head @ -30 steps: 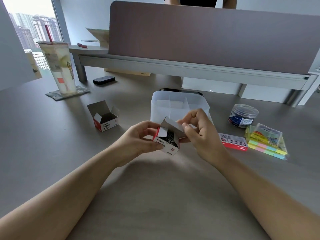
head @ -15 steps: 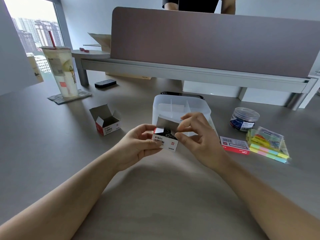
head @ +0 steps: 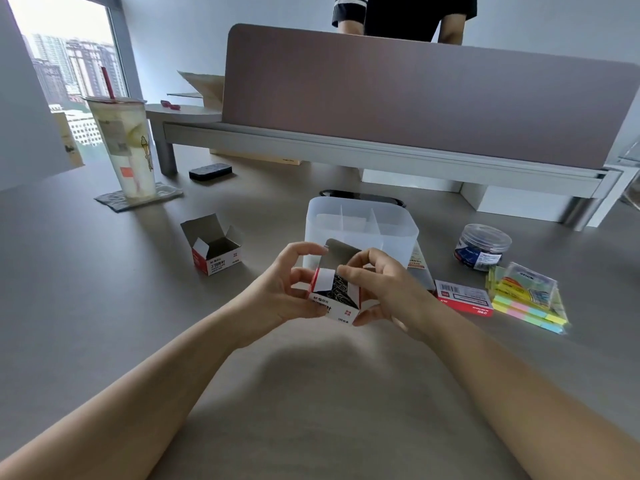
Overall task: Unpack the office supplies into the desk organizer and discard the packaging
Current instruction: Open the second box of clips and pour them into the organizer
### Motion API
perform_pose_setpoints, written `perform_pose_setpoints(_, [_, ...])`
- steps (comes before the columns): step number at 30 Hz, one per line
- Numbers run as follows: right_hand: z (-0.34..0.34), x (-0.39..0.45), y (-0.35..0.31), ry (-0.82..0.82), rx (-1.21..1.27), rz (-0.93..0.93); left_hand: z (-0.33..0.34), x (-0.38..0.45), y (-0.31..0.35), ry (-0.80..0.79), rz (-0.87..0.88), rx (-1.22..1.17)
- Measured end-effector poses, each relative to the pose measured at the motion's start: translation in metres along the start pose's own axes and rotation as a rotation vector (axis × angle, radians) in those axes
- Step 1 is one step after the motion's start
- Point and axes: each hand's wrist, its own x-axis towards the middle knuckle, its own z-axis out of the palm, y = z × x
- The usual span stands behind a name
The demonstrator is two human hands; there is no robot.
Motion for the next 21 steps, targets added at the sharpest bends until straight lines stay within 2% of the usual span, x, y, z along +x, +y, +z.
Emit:
perform_pose_setpoints(6, [0.003, 0.004, -0.015, -0.005, 0.049, 0.003, -0.005, 0.000, 0.008, 0.025, 0.029, -0.048])
perform_pose_setpoints(9, [0.002, 0.008, -0.028, 0.010, 0.034, -0.034, -0.010, 0.002, 0.018, 0.045, 0.062, 0.013])
perform_pose_setpoints(16, [-0.003, 0.025, -0.059, 0.045, 0.061, -0.135, -0.026, 0.022, 0.054, 0.142, 0.128, 0.325])
perform_pose_setpoints(21, [-0.008, 0.048, -0.062, 0.108, 0.114, -0.178, -0.041, 0.043, 0.064, 0.140, 0.128, 0.264])
